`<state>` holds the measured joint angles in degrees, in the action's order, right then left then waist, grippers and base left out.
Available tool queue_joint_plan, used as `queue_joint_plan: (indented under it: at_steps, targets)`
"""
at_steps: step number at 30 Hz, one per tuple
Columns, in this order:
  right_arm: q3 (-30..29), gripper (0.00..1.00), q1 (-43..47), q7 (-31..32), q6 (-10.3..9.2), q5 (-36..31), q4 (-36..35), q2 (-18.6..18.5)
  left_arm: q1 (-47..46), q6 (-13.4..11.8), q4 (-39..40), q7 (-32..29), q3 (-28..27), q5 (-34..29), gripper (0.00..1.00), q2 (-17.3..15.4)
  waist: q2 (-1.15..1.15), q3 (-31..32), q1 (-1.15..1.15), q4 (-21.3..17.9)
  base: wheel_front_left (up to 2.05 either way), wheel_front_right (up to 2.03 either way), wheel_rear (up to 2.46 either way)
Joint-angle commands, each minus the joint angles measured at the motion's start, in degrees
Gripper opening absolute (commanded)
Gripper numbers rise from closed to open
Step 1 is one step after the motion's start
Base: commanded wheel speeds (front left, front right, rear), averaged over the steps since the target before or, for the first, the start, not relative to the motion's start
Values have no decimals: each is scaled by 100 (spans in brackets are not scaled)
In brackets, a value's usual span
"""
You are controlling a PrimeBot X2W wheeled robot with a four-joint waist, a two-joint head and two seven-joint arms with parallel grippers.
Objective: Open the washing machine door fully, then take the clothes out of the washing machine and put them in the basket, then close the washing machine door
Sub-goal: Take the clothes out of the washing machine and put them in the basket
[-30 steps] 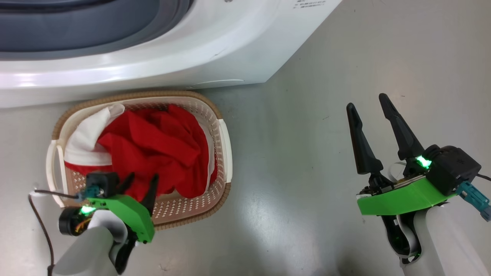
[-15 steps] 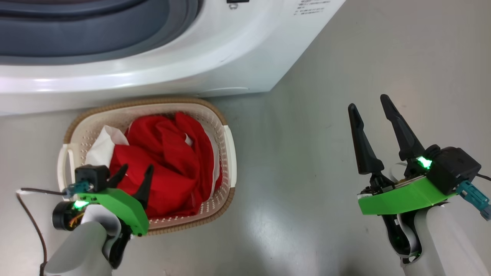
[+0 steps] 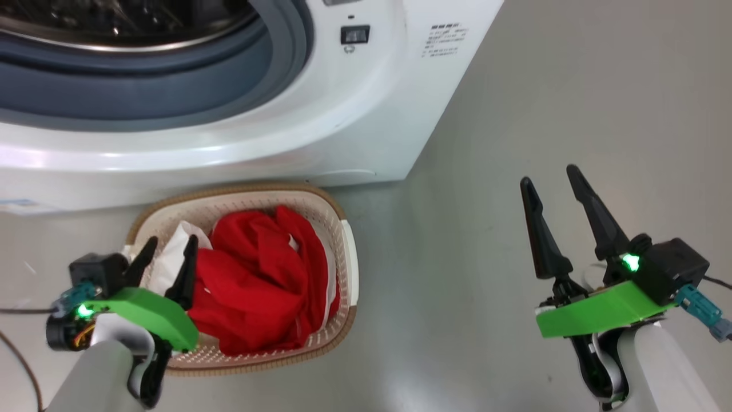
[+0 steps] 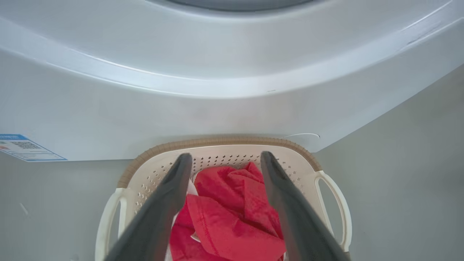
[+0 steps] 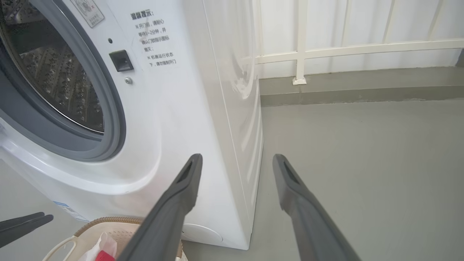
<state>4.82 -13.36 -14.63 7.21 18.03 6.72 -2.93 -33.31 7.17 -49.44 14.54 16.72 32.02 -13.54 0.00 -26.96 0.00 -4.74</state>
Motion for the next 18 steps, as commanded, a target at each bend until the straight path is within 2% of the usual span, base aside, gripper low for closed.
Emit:
queue_joint_plan:
  at_steps: [1, 18]
  targets:
    - [112, 100, 144, -37, 28, -33, -102, 5, 219, 28, 221, 46, -352, -170, 100, -167, 0, 308, 0, 32, 0, 0, 0]
    - [-14, 100, 791, -37, 28, -142, 9, 5, 1815, 24, 2428, 46, -2122, -1703, 100, 424, 0, 1363, 0, 112, 0, 0, 0]
